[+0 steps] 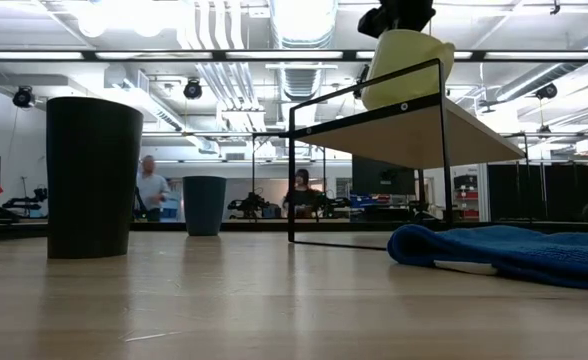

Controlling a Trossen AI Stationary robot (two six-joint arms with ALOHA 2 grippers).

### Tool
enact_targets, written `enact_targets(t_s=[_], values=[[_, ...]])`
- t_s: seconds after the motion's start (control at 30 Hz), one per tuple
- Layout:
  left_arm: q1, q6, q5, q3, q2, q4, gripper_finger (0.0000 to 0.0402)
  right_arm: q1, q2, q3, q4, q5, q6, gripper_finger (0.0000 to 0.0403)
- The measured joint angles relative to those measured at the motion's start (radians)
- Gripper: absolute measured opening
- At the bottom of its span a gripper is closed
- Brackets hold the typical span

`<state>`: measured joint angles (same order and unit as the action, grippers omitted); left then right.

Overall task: Stack small to large cups/mugs on shelf
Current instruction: Put the yellow cup on the shelf

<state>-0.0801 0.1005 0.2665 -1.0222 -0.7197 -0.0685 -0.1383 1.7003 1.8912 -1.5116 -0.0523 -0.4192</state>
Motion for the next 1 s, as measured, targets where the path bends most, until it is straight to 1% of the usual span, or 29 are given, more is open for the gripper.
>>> enact_targets(t_s=[0.17, 0.4, 0.5, 0.67, 0.8, 1.0], values=[[0.000, 0.000, 0.000, 0.000, 0.000, 0.000, 0.0100, 0.000, 0.029, -0.002, 0.000, 0.000, 0.033, 0.0033], [0.000, 0.000, 0.000, 0.000, 0.000, 0.000, 0.0100, 0.000, 0.067, -0.002, 0.001, -0.007, 0.018, 0.0047], [0.000, 0.000, 0.000, 0.000, 0.000, 0.001, 0.0100, 0.000, 0.073, -0.002, 0.003, -0.042, 0.018, 0.0049], [0.000, 0.000, 0.000, 0.000, 0.000, 0.001, 0.0100, 0.000, 0.071, -0.002, 0.000, -0.143, 0.015, 0.0050], [0.000, -0.002, 0.000, 0.000, 0.000, 0.001, 0.0100, 0.000, 0.052, -0.002, -0.003, -0.146, 0.022, 0.0050], [0.000, -0.002, 0.000, 0.000, 0.000, 0.001, 0.0100, 0.000, 0.041, -0.001, -0.036, -0.101, 0.026, 0.0050]])
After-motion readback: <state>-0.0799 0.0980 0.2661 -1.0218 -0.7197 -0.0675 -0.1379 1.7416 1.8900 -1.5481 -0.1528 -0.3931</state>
